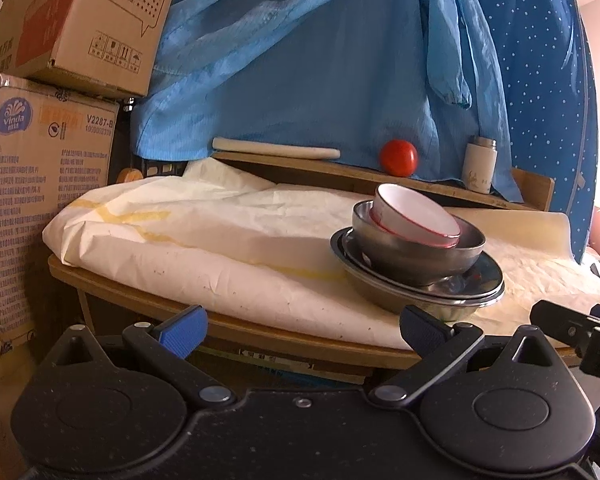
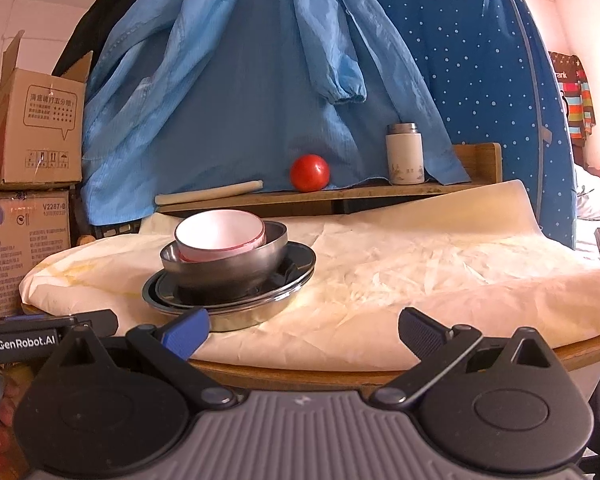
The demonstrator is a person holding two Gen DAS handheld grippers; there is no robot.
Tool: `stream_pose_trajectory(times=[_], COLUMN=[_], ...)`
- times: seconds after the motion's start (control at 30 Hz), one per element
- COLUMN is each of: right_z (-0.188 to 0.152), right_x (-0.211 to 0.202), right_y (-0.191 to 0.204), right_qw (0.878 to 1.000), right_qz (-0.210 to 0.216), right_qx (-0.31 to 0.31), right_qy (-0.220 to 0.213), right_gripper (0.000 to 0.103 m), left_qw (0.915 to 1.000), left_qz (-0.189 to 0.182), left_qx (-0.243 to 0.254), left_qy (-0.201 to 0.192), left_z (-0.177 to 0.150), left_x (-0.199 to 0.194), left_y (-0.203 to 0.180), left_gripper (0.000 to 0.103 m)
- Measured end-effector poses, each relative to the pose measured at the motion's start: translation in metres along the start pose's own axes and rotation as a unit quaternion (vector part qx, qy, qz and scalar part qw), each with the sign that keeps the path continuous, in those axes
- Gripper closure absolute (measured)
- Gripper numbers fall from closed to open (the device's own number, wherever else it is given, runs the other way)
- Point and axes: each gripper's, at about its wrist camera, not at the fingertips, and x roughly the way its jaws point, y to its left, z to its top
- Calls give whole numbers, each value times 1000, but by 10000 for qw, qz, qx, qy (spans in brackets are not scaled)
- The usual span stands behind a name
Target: Organize plates and bowls
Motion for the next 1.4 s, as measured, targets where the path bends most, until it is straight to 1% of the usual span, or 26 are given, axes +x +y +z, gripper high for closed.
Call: stream_pose_trajectory(times=[0.17, 0.4, 1.4], right_z=[-1, -2, -4], right_x=[2, 3, 4], right_y=[2, 4, 4], right_qw=[10000, 10000, 9999], right_qz=[-7, -21, -36], right_qx=[-22, -65, -65], right_qy=[33, 68, 131], right_gripper=[0, 0, 0], left_qw=[10000, 10000, 10000], left_qz=[25, -21, -20], left_qx=[-21, 18, 39], left_qy=[52, 23, 41], left_z=[-3, -5, -7], left_x=[2, 2, 1], left_y=[3, 2, 0], left_gripper=[1, 1, 1])
